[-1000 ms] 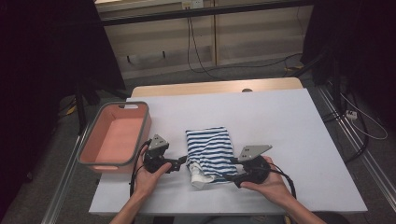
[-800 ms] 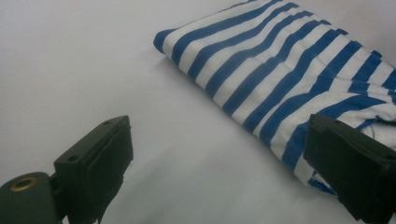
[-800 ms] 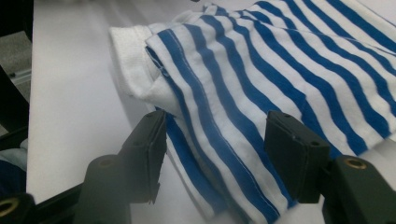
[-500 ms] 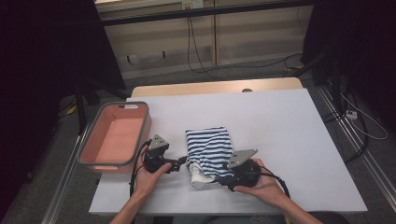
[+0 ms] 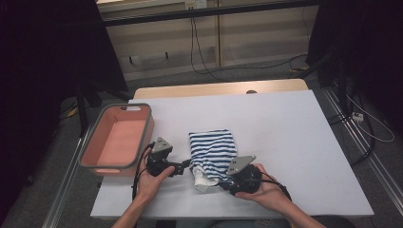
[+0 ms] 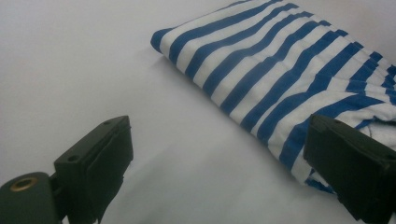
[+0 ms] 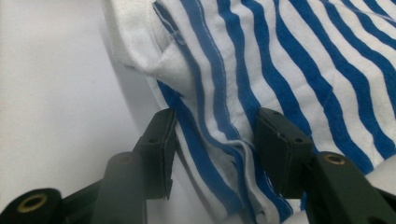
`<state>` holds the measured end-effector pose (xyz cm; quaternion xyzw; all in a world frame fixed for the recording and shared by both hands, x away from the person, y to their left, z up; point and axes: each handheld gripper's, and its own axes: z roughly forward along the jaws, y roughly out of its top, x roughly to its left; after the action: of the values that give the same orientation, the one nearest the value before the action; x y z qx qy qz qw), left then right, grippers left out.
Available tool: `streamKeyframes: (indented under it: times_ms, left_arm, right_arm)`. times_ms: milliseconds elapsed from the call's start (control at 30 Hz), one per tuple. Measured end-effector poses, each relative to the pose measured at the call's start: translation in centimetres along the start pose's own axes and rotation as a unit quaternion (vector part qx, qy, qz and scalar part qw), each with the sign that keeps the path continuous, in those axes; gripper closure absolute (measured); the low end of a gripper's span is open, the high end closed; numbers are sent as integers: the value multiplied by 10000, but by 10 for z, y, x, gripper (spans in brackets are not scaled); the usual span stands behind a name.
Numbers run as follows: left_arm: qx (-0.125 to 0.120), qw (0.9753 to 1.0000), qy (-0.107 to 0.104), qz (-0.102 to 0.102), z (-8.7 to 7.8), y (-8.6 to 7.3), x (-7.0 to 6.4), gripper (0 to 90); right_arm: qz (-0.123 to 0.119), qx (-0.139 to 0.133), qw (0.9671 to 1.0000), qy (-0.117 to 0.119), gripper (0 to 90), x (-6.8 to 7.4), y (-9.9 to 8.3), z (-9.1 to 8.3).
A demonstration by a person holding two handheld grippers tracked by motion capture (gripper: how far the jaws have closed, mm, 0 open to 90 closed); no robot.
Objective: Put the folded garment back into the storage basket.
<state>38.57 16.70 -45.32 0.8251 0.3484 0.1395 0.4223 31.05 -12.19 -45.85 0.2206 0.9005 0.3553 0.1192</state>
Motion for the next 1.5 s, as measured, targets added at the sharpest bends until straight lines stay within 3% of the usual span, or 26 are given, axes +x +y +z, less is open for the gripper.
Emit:
streamKeyframes:
  times_ms: [100,200,433,600,700,733,767,867,1033,1133,1233,1267,1433,1500]
  left_arm:
    - [18,10000,-5,-17,1,0,-1,85]
    - [62,10000,1,-22,2,0,-1,86]
    - [75,9998,9,-176,3,-1,3,85]
    - [39,9997,50,-255,4,0,2,86]
    - [1,9996,17,-265,3,1,3,88]
    - [6,9996,-12,-282,3,1,3,93]
    - [-10,9995,-39,-309,4,1,4,93]
    - [-77,9990,-154,-423,3,1,4,95]
    - [-292,9985,-148,-434,1,3,3,110]
    - [-273,9983,-197,-481,3,4,4,122]
    - [-270,9986,-155,-417,5,5,3,133]
    - [-342,9990,-64,-295,7,8,0,134]
    - [-342,9991,-220,-127,13,23,3,105]
    - [-334,9992,-188,-110,15,25,4,100]
  right_arm:
    - [-3,40,10000,22,524,-1,2,0]
    - [-33,4,10000,-63,654,-1,3,2]
    - [-103,-81,9999,-22,739,-3,3,4]
    - [-31,-53,9999,-135,831,-3,5,4]
    - [28,-94,9999,-109,837,-3,4,4]
    - [242,-152,9996,55,840,-6,3,3]
    - [306,-157,9993,113,841,-7,3,3]
    - [308,-176,9991,228,842,-5,3,2]
    - [262,-235,9986,386,842,3,3,-1]
    - [213,-237,9985,440,842,6,3,-1]
    - [206,-245,9983,494,841,4,2,-1]
    - [212,-230,9980,546,841,3,1,0]
    - [148,-207,9977,624,840,1,2,1]
    - [158,-215,9976,645,839,0,2,2]
